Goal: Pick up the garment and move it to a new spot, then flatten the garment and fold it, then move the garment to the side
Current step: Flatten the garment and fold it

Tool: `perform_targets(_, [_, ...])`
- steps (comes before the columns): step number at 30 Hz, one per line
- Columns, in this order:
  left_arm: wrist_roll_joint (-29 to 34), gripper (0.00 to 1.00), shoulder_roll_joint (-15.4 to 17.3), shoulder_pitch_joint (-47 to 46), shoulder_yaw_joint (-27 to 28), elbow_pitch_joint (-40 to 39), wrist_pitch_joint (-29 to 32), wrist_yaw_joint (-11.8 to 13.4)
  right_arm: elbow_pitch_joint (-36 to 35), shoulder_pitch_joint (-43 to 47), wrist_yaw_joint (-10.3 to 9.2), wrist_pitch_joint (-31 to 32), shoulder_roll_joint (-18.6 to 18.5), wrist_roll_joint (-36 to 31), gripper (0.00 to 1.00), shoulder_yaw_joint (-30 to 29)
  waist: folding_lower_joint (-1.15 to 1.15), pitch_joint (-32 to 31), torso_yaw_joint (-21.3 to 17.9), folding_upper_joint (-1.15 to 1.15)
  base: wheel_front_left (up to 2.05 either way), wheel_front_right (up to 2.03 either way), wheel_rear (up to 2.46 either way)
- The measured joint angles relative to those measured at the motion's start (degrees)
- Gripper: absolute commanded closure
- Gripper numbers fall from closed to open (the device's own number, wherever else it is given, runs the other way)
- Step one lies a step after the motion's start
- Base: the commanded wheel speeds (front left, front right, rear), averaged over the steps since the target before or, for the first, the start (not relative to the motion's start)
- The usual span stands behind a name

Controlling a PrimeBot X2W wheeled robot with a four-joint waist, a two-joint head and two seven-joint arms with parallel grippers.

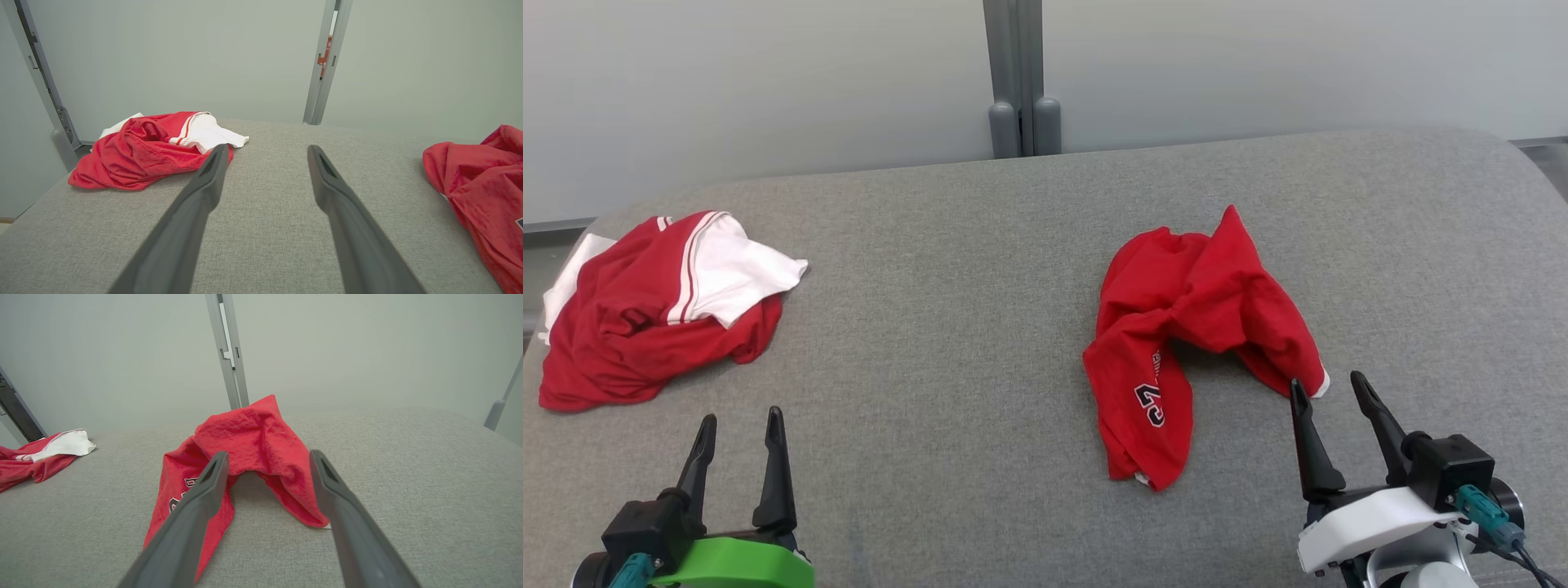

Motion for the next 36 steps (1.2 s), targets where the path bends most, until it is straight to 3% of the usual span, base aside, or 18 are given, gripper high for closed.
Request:
perform_targets(23, [0.68, 0.00, -0.76, 0.01, 0.48, 0.19, 0.00, -0.23, 1.05, -1.13, 0.00, -0.16, -0.14, -0.13, 0.00, 0.05, 0.00, -0.36, -0.24, 0.00, 0.00, 0.00, 0.00])
perform_targets(36, [2.01, 0.00, -1.55, -2.09, -0.68, 0.62, 0.00, -0.71, 7.76, -18.06, 0.01, 1.27, -7.17, -0.65, 0.00, 2.99, 0.00, 2.36, 1.60, 0.00, 0.00, 0.00, 0.00])
